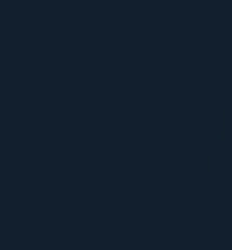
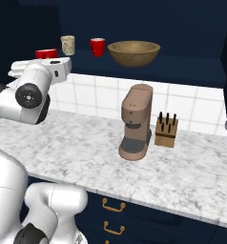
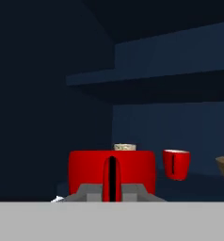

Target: Gather all objects into one cabinet and sort the glasses and bowls to opposite sides.

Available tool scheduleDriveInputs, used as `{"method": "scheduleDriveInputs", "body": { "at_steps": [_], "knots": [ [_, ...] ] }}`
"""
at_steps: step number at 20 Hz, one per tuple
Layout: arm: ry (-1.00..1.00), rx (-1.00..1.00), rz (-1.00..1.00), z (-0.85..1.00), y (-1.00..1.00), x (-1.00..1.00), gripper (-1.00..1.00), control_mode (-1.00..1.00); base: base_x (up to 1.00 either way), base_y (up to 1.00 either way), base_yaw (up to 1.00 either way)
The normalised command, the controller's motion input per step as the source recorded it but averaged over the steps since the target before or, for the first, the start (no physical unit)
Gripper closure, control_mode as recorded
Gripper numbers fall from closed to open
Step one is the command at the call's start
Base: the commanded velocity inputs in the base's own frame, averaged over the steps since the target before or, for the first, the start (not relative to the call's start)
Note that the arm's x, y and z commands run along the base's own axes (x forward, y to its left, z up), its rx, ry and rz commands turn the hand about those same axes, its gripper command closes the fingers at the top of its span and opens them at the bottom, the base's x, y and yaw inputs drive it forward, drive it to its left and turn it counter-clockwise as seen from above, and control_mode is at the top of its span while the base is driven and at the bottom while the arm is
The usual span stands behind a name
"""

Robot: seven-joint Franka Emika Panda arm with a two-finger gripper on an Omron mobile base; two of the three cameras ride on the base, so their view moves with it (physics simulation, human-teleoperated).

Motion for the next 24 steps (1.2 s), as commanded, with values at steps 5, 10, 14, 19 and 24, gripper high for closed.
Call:
{"method": "scheduleDriveInputs", "body": {
  "at_steps": [5, 10, 14, 19, 24],
  "knots": [
    [-0.06, -0.03, 0.0, -0.1, 0.08, 1.0, 1.0, -1.0, 0.0, 0.0, 0.0],
    [0.0, 0.0, 0.0, 0.0, 0.04, 1.0, 1.0, -1.0, 0.0, 0.0, 0.0],
    [0.02, 0.03, -0.01, 0.0, 0.0, 0.86, 1.0, -1.0, 0.0, 0.0, 0.0],
    [0.1, 0.07, -0.03, 0.0, 0.0, 0.57, 1.0, -1.0, 0.0, 0.0, 0.0],
    [0.09, 0.04, -0.06, 0.0, 0.0, 0.61, 1.0, -1.0, 0.0, 0.0, 0.0]
  ]
}}
